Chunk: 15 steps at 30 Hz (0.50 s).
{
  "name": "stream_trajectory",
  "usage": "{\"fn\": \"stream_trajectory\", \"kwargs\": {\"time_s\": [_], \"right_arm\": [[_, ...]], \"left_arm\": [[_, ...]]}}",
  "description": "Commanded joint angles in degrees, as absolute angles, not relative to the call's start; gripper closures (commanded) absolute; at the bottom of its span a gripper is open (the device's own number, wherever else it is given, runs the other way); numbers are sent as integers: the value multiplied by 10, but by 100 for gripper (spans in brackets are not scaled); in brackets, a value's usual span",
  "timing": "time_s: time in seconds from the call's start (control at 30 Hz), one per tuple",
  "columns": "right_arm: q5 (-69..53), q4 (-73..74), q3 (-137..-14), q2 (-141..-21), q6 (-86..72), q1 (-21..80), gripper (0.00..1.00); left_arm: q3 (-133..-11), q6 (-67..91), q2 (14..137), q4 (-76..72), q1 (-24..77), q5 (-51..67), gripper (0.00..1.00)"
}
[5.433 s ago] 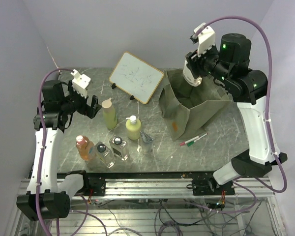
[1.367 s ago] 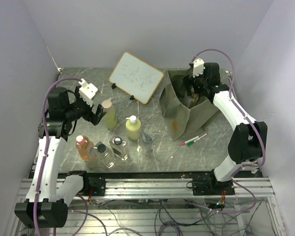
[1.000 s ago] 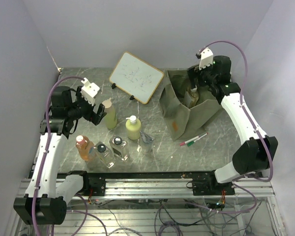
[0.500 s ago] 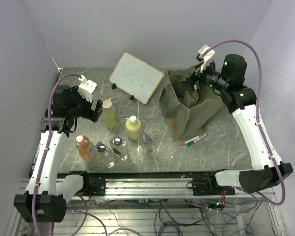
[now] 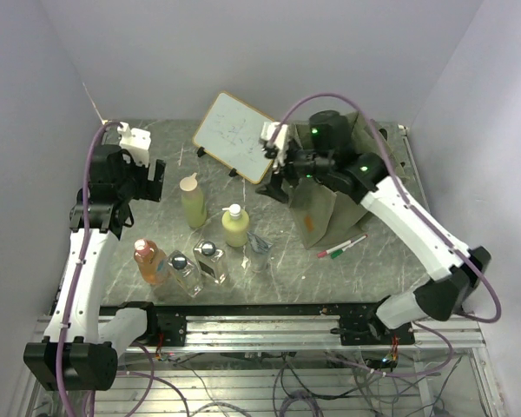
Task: Place the personal care products into the canvas bag
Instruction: Pick up the care product from the center of the board.
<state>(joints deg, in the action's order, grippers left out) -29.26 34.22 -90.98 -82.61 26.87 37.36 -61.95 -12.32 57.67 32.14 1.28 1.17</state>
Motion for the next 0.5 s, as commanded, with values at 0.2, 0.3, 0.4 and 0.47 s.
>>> {"fn": "stream_trajectory", "kwargs": {"time_s": [0.2,0.3,0.4,0.47], "right_arm": [[-281,339,-936,-946,283,457,8],[-285,341,-938,-986,293,465,9],[-290,351,-945,-1019,298,468,11],[-283,344,-940,-1032,299,471,13]], "left_arm": [[-653,-73,571,295,-31,-48,1],[-649,-69,567,294,-36,-33,1],[-639,-72,557,288,-40,-26,1],[-636,-75,550,285,-40,-28,1]]}}
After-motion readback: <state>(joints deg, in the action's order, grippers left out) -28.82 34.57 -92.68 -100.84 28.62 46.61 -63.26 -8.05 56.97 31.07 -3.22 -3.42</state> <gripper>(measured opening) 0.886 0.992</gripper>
